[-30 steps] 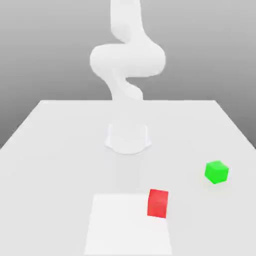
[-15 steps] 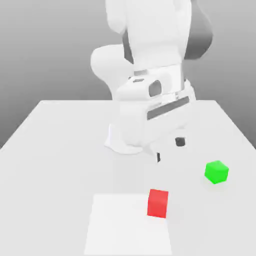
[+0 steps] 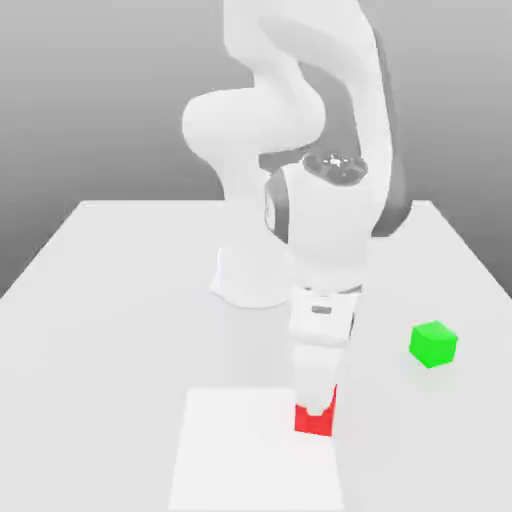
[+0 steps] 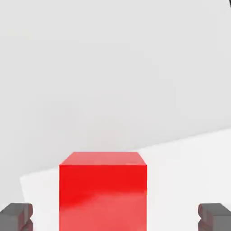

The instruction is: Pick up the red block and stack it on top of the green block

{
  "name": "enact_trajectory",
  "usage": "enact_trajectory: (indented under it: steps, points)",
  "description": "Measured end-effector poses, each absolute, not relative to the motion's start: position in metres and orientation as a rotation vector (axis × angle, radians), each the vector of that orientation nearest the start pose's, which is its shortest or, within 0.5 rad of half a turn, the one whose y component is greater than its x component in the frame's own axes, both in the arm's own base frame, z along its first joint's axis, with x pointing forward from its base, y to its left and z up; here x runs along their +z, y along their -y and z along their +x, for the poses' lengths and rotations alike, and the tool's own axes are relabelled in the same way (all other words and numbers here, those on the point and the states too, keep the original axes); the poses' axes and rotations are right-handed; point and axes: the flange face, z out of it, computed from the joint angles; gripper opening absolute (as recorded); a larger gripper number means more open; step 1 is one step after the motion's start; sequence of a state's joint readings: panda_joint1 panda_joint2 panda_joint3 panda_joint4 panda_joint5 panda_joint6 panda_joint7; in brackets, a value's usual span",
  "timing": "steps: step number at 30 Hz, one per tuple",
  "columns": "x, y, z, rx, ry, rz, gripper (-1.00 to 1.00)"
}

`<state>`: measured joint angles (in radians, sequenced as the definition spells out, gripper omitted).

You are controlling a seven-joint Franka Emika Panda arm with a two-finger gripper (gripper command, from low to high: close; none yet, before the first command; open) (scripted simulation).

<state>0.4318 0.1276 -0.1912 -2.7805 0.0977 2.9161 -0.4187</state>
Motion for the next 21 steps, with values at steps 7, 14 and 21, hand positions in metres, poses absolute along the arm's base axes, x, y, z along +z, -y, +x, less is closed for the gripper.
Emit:
enact_trajectory:
  steps: [7, 14, 21]
  points:
    - [0.143, -0.081, 0.366, -0.002, 0.87, -3.019, -1.0]
    - [0.148, -0.081, 0.367, -0.003, 0.872, -3.019, -1.0]
    - [0.186, -0.082, 0.371, -0.014, 0.877, -3.019, -1.0]
